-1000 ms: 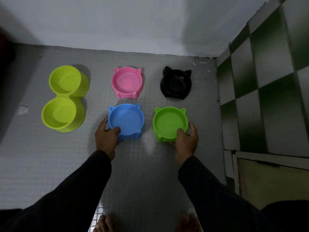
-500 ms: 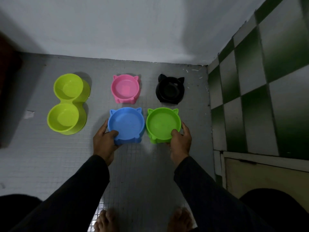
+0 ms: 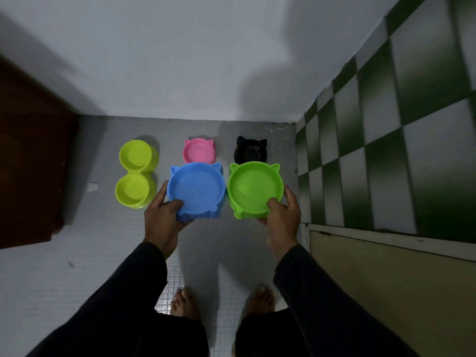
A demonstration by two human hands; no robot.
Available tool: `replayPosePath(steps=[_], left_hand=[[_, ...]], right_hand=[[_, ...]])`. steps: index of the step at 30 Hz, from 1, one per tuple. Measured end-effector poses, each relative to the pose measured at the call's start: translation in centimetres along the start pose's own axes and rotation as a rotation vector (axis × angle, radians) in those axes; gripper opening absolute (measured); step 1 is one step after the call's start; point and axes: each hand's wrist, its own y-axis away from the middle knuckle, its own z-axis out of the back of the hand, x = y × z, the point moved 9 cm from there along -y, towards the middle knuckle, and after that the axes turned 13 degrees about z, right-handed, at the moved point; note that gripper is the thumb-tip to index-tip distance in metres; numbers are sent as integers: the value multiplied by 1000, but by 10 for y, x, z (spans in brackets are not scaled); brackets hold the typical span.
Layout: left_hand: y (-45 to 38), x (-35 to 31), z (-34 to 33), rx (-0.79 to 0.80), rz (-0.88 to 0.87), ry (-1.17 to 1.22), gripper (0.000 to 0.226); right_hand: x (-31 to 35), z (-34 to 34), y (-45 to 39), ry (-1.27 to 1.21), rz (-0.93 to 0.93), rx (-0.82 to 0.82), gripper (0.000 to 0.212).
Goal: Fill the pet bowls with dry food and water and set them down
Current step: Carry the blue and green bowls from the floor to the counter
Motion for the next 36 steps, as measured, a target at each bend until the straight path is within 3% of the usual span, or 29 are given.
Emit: replayPosePath(steps=[12,23,36], left_hand=[[210,-132,-26,38,-81,-24,64],[382,-247,-65,155,-196,74,56],[515,-318,-120,297,-339,100,55]], right_hand=[[194,8,136,-89,30,16,62],[391,23,248,-263,212,31,58],[544,69,321,-390,399,74,49]])
